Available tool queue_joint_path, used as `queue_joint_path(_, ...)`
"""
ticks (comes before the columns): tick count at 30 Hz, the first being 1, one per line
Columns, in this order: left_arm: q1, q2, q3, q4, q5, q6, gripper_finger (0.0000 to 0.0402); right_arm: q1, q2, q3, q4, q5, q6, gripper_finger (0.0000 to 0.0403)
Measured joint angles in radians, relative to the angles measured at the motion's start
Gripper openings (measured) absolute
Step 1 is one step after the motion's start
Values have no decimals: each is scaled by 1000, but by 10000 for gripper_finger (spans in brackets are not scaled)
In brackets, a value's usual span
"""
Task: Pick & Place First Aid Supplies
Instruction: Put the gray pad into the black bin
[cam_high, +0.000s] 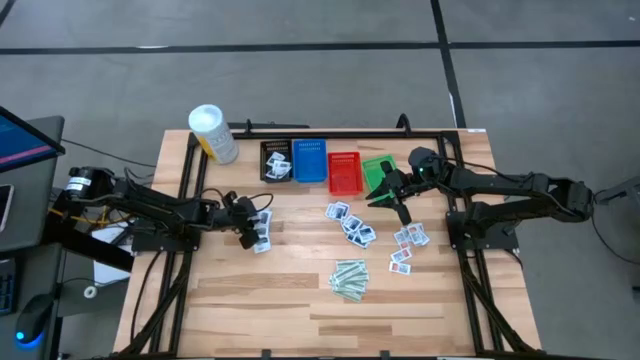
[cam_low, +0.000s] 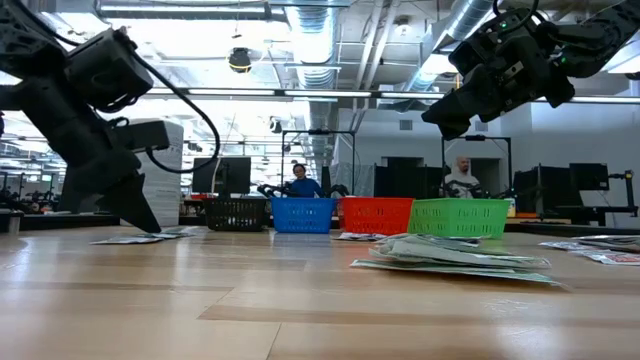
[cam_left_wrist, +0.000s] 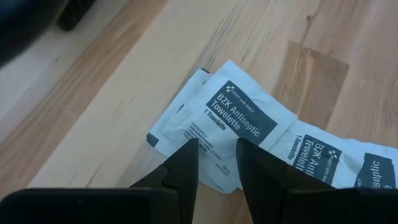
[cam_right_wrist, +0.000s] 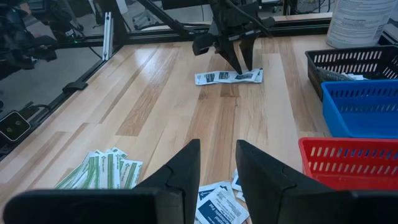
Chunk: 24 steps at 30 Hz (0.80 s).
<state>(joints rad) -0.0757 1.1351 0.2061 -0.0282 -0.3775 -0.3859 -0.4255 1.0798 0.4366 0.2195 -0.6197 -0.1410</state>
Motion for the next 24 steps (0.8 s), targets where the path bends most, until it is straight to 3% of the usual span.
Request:
queue_joint_path(10, 0, -1, -63, 104, -3, -41, 103, 0, 0, 0, 0, 0, 0, 98)
queue_joint_path(20, 1, -1, -91, 138, 1, -91, 14, 0, 0, 0, 2, 0, 0, 98)
queue_joint_path(24, 1, 0, -93, 169, 3, -90, 8, 0, 0, 0, 3, 0, 0, 98)
